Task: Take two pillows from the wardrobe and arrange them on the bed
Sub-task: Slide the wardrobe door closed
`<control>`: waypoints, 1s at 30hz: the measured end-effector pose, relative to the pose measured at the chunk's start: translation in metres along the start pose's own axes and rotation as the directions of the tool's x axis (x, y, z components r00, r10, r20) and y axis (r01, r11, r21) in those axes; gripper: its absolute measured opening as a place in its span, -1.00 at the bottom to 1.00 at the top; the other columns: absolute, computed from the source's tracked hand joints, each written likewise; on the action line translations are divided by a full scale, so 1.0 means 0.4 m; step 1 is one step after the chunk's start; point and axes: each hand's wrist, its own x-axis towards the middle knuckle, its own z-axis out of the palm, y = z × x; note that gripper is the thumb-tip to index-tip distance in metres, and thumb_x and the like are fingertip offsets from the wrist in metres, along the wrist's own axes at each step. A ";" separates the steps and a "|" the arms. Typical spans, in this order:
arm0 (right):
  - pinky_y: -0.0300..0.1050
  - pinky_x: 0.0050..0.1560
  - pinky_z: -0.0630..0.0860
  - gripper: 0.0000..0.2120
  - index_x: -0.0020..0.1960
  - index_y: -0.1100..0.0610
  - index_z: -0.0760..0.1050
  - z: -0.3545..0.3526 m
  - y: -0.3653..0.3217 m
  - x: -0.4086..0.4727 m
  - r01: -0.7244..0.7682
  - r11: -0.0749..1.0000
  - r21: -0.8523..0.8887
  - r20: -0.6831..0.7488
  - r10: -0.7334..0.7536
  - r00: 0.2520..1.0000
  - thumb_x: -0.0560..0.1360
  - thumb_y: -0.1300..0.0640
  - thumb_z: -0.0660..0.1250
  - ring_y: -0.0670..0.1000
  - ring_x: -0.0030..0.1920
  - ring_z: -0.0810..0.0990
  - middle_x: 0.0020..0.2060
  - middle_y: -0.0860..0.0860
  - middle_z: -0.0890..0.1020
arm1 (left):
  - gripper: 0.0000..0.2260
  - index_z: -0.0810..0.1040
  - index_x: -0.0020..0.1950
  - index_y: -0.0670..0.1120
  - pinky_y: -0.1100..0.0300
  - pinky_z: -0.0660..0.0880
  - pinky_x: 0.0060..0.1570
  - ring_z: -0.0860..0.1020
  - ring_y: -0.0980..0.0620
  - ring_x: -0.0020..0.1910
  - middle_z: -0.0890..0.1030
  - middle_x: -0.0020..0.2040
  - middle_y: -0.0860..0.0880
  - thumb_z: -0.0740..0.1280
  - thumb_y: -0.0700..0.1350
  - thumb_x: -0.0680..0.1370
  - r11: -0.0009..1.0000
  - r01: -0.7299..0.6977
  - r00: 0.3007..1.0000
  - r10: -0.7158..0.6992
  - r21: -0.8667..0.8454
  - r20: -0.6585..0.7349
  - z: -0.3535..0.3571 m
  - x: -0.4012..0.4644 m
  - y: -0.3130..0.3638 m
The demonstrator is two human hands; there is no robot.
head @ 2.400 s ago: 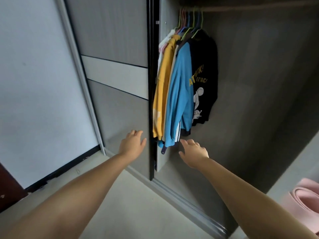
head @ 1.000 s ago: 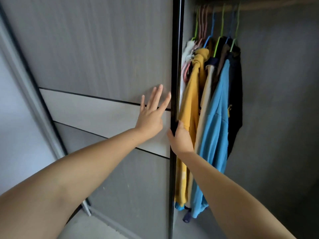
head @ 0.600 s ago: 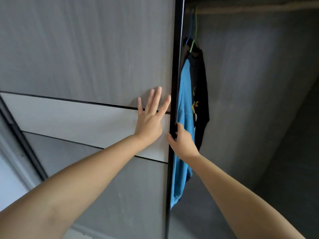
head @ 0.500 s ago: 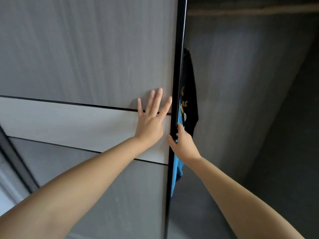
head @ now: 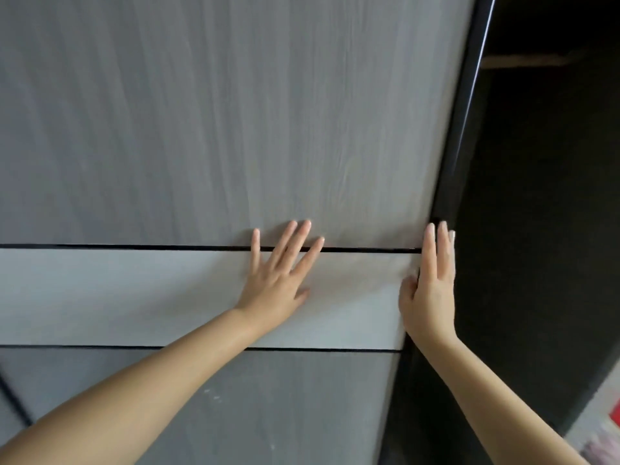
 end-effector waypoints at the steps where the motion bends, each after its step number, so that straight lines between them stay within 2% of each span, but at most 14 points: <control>1: 0.22 0.52 0.07 -0.22 0.56 0.06 -0.01 -0.013 -0.008 0.023 0.112 0.991 -0.076 -0.032 -0.114 0.993 0.49 0.44 0.26 0.14 0.56 -0.08 0.52 0.03 -0.02 | -0.04 0.16 0.49 -0.04 -0.44 0.00 0.27 0.09 -0.09 0.49 0.20 0.52 -0.17 0.54 0.10 0.20 1.000 0.009 1.000 -0.009 0.009 0.009 0.002 0.005 -0.003; 2: 0.22 0.51 0.01 -0.26 0.55 0.07 0.02 -0.022 -0.016 0.045 0.194 0.971 -0.139 -0.022 -0.199 0.980 0.51 0.35 0.31 0.18 0.55 -0.08 0.52 0.05 -0.02 | -0.02 0.13 0.50 -0.03 -0.44 -0.02 0.28 0.07 -0.10 0.50 0.16 0.52 -0.17 0.53 0.14 0.20 1.000 0.017 1.000 -0.017 0.012 0.011 0.003 0.010 -0.004; 4: 0.23 0.50 -0.05 -0.25 0.56 0.00 -0.03 -0.033 -0.021 0.080 0.223 0.952 -0.209 0.039 -0.220 0.975 0.53 0.13 0.36 0.18 0.55 -0.13 0.52 0.02 -0.10 | 0.02 0.07 0.51 -0.03 -0.42 -0.05 0.29 0.04 -0.11 0.50 0.08 0.53 -0.16 0.52 0.20 0.21 1.000 0.026 1.000 -0.026 0.003 0.013 0.005 0.019 0.004; 6: 0.29 0.49 -0.08 -0.19 0.56 -0.08 -0.11 -0.042 -0.009 0.097 0.138 0.967 -0.215 0.087 -0.122 0.989 0.53 -0.01 0.35 0.13 0.55 -0.22 0.51 -0.04 -0.21 | 0.09 0.01 0.52 -0.02 -0.41 -0.05 0.30 0.03 -0.10 0.50 0.04 0.54 -0.14 0.53 0.24 0.16 1.000 -0.011 0.999 0.010 0.019 0.034 0.004 0.033 0.025; 9: 0.38 0.47 -0.12 -0.20 0.56 -0.12 -0.10 -0.068 0.048 0.109 0.027 0.963 -0.270 0.122 0.006 0.993 0.52 -0.09 0.34 0.13 0.55 -0.28 0.48 -0.10 -0.31 | 0.15 0.00 0.52 -0.02 -0.38 -0.02 0.33 0.02 -0.10 0.51 0.03 0.55 -0.14 0.56 0.23 0.10 0.994 -0.094 0.995 0.092 0.049 0.043 -0.002 0.068 0.093; 15: 0.45 0.42 -0.14 -0.11 0.44 -0.34 -0.34 -0.161 0.164 0.131 -0.047 0.955 -0.294 0.151 0.095 0.984 0.52 -0.10 0.34 0.02 0.48 -0.46 0.40 -0.23 -0.53 | 0.15 0.11 0.50 -0.01 -0.33 0.06 0.34 0.06 -0.06 0.49 0.10 0.53 -0.11 0.60 0.20 0.03 0.989 -0.142 0.990 0.142 -0.044 0.008 -0.003 0.148 0.242; 18: 0.46 0.41 -0.14 -0.10 0.43 -0.37 -0.34 -0.203 0.215 0.142 -0.060 0.952 -0.301 0.171 0.115 0.979 0.50 -0.10 0.36 0.02 0.46 -0.49 0.39 -0.24 -0.54 | 0.18 0.01 0.52 0.00 -0.27 -0.06 0.41 -0.02 -0.03 0.51 0.00 0.55 -0.06 0.57 0.23 0.06 0.982 -0.176 0.984 0.178 -0.063 0.023 0.011 0.175 0.292; 21: 0.46 0.41 -0.14 -0.06 0.40 -0.41 -0.39 -0.235 0.258 0.152 -0.061 0.942 -0.330 0.185 0.128 0.974 0.49 -0.11 0.37 0.04 0.45 -0.51 0.37 -0.24 -0.58 | 0.18 0.01 0.52 0.01 -0.21 -0.13 0.43 -0.04 -0.01 0.52 -0.03 0.55 -0.03 0.56 0.24 0.06 0.975 -0.212 0.976 0.214 -0.064 0.035 0.021 0.198 0.331; 30: 0.45 0.41 -0.16 -0.03 0.41 -0.38 -0.38 -0.302 0.347 0.177 -0.059 0.935 -0.350 0.178 0.128 0.976 0.47 -0.09 0.40 0.04 0.46 -0.50 0.38 -0.24 -0.55 | 0.16 0.06 0.52 0.01 -0.18 -0.17 0.43 -0.02 0.00 0.52 -0.03 0.55 -0.01 0.57 0.22 0.05 0.968 -0.227 0.973 0.229 -0.103 0.012 0.026 0.256 0.428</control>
